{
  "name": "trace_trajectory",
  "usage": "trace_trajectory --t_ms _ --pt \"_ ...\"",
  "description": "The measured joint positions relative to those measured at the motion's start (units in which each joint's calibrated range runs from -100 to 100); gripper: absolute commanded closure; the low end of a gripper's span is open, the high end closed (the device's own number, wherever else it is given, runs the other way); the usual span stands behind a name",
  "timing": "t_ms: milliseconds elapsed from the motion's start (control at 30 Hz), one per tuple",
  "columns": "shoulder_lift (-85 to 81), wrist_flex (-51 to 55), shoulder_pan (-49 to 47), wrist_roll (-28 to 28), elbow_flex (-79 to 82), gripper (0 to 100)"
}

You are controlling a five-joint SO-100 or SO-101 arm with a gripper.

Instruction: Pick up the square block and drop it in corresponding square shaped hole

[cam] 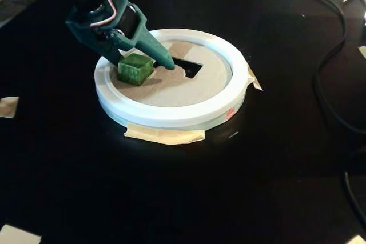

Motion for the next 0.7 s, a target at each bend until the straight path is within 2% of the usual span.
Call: trace_trajectory --t_ms 233,467,700 --pt "-2.7 7.1 0.3 -0.4 -0.5 17" --pt "-14.7 20.2 3.2 -1.2 0.8 17" --pt "-23.5 27.7 4.2 -1.2 0.8 18"
